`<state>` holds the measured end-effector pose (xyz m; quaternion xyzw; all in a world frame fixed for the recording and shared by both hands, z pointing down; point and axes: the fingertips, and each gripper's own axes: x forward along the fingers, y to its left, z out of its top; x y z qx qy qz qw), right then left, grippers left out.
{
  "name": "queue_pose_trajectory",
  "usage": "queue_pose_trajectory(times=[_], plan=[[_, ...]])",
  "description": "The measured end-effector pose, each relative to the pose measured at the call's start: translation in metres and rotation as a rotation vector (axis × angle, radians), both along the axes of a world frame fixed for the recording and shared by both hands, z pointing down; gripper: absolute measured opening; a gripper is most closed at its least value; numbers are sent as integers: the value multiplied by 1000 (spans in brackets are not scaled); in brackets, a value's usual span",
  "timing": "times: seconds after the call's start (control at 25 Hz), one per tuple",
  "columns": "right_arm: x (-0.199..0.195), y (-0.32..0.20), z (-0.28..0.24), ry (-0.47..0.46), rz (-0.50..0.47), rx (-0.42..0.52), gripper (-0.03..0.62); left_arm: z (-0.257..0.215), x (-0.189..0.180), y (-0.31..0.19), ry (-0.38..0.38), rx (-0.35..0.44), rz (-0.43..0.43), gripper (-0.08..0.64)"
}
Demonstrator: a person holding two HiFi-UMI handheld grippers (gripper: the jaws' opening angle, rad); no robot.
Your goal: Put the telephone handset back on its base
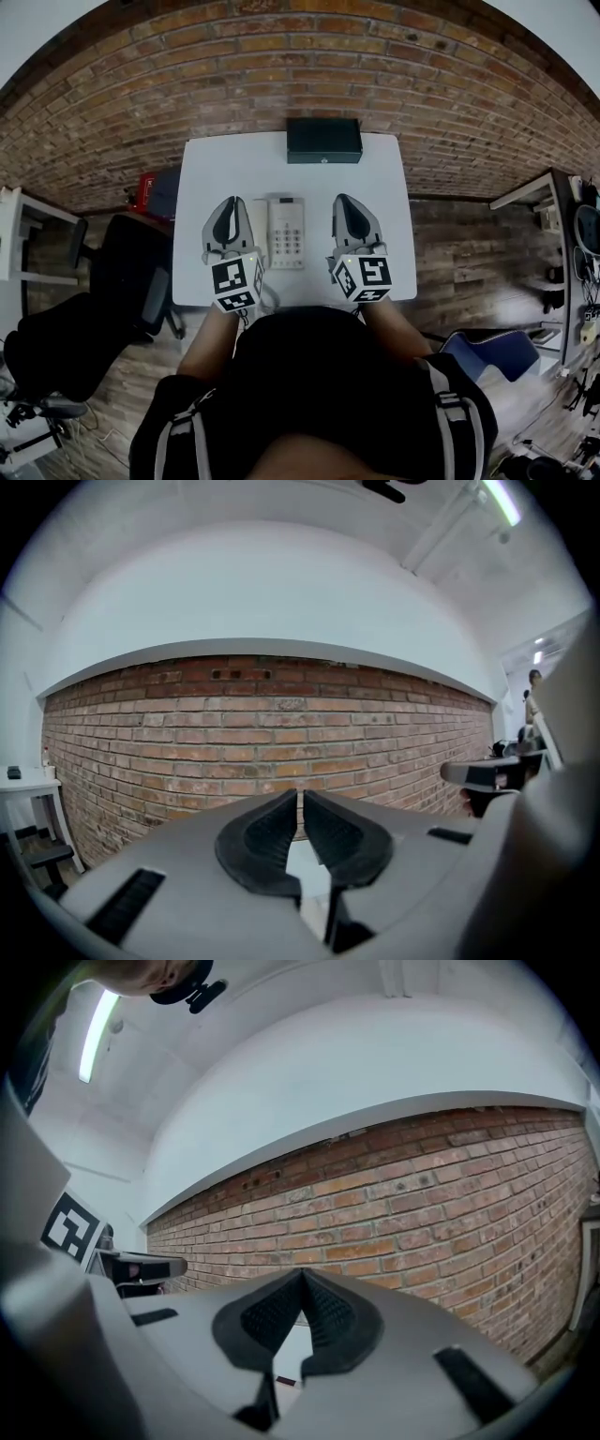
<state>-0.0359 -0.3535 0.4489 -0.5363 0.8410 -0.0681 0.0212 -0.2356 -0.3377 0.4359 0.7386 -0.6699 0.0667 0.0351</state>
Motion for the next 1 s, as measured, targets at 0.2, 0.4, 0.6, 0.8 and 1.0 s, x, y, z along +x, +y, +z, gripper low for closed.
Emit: queue_pose_trajectory(times=[0.2,0.4,0.6,0.8,1.0], plan=[[-4,0,-1,2,-13,1,-2,7,9,0,6,-27,36,18],[-6,1,-2,3,-17,5,-3,7,10,1,16,-30,43,17],[-4,2,-1,4,-14,0,-3,0,12,3,12,-7,47,17],[-8,4,-1,8,-22,0,-2,-1,9,4,13,-4,44,17],[-13,7,-2,11,-31,1,-2,-4,2,6,22,10,30,17]])
